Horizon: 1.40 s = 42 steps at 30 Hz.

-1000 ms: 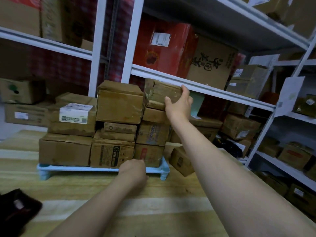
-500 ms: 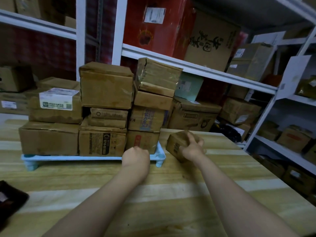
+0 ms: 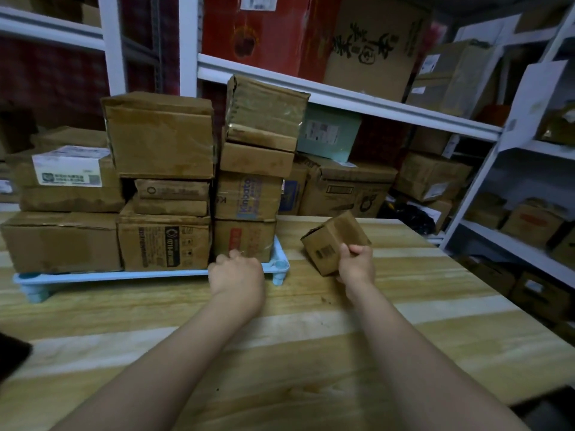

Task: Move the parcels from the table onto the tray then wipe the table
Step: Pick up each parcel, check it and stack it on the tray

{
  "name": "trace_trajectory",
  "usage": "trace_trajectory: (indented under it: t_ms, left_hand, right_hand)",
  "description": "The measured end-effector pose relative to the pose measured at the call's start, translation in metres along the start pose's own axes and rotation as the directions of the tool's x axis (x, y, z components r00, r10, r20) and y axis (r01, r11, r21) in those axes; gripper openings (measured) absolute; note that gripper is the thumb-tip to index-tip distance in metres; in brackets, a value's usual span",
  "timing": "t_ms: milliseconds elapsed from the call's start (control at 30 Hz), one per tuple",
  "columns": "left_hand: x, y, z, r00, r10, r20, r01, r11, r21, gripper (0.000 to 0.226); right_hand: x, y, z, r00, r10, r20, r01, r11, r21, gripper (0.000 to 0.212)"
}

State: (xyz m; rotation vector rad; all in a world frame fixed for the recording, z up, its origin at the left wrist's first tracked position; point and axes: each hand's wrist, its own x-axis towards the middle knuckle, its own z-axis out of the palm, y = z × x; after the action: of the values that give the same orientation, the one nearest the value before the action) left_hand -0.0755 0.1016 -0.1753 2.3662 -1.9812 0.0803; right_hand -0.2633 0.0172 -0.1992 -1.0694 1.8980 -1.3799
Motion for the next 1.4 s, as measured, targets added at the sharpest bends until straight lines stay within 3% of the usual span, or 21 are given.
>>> trace_trajectory:
  t_ms: [133,233,433,567,633,733,767,800,867,933,1000,1100,1233,1400]
  left_hand:
    - [0.004,0.024,-0.001,0.964,0.173,-0.201,-0.223,0.939,-0.263,0.053]
    - [0.016,0.052,-0.006,0.934,0.306,-0.185,-0.358,0.789,-0.5,0.071]
    - [0.026,0.083,0.008,0.875,0.455,-0.168,-0.478,0.754,-0.451,0.073]
    - [0.011,0.097,0.013,0.839,0.472,-0.269,-0.537,0.641,-0.548,0.06]
    - [0.002,0.1,0.012,0.831,0.454,-0.32,-0.555,0.642,-0.53,0.054]
    - [-0.008,0.102,0.007,0.836,0.411,-0.363,-0.548,0.64,-0.538,0.046]
    - [-0.011,0.102,0.004,0.836,0.39,-0.385,-0.548,0.621,-0.56,0.044]
    - [-0.013,0.102,0.002,0.84,0.359,-0.407,-0.542,0.596,-0.593,0.043]
    - [-0.017,0.098,-0.002,0.851,0.25,-0.463,-0.519,0.545,-0.659,0.04]
    - [-0.014,0.092,-0.004,0.874,0.132,-0.467,-0.465,0.507,-0.726,0.038]
    - [-0.008,0.086,-0.003,0.921,0.073,-0.383,-0.373,0.448,-0.812,0.037]
    - [-0.006,0.08,-0.001,0.967,0.047,-0.25,-0.251,0.335,-0.908,0.046]
    - [-0.009,0.077,0.0,0.99,0.026,-0.135,-0.137,0.286,-0.948,0.041]
    - [-0.016,0.078,-0.003,0.992,0.054,-0.118,-0.127,0.225,-0.966,0.042]
  right_hand:
    - [-0.004,0.013,-0.012,0.994,0.071,0.081,-0.087,0.975,0.205,0.018]
    - [-0.009,0.023,-0.026,0.987,0.079,0.138,-0.118,0.947,0.299,0.018]
    - [-0.011,0.039,-0.048,0.957,0.097,0.275,-0.195,0.914,0.355,0.006]
    - [-0.009,0.04,-0.061,0.904,0.077,0.42,-0.339,0.728,0.597,0.033]
    - [-0.007,0.043,-0.063,0.897,0.02,0.442,-0.353,0.634,0.688,0.054]
    - [-0.01,0.044,-0.063,0.9,0.018,0.436,-0.356,0.609,0.709,0.096]
    - [-0.011,0.044,-0.064,0.902,0.036,0.431,-0.361,0.611,0.704,0.1]
    - [-0.014,0.043,-0.066,0.904,0.044,0.426,-0.362,0.61,0.705,0.091]
    - [-0.017,0.041,-0.071,0.897,0.062,0.438,-0.391,0.572,0.721,0.054]
    - [-0.019,0.041,-0.076,0.881,0.061,0.47,-0.436,0.495,0.752,0.041]
    - [-0.024,0.038,-0.081,0.864,0.033,0.503,-0.465,0.437,0.77,0.044]
    - [-0.032,0.037,-0.085,0.846,-0.004,0.533,-0.477,0.438,0.762,0.047]
    - [-0.039,0.036,-0.09,0.795,-0.041,0.605,-0.524,0.455,0.72,0.061]
    - [-0.039,0.034,-0.087,0.778,0.018,0.628,-0.543,0.522,0.658,0.06]
